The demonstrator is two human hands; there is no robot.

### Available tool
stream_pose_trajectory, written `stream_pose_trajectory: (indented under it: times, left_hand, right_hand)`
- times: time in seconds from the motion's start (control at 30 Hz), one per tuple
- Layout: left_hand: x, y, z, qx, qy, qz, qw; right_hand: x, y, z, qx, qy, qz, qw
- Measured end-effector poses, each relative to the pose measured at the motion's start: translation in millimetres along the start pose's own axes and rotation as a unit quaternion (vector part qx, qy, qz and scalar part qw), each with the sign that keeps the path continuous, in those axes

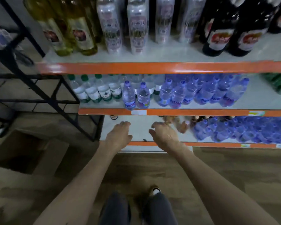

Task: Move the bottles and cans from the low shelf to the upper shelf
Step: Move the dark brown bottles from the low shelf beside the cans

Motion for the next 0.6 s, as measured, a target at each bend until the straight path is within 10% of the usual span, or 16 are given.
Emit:
stream_pose_trajectory:
  times: [0.27, 0.6]
  left_hand:
    - [246.5, 182.3, 122.3, 0.012, 0.018, -0.063, 0.998]
    - [404.9, 286.4, 216.9, 0.000, 0.030, -0.143, 0.989]
  right_hand:
    - [210.3, 233.9, -90.2, 0.024, 0.018, -0.050, 0.998]
    - [363.6, 349.4, -162.0, 0.032, 0.028, -0.147, 0.988]
Point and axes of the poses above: each hand's wrist, its own x-axis towards the middle knuckle, its own y-axis out of the palm, z = x × y, the point moved 9 cm from there along x, towards the middle knuckle, and after that the axes turned 10 degrees about z, right-handed, at the moved point
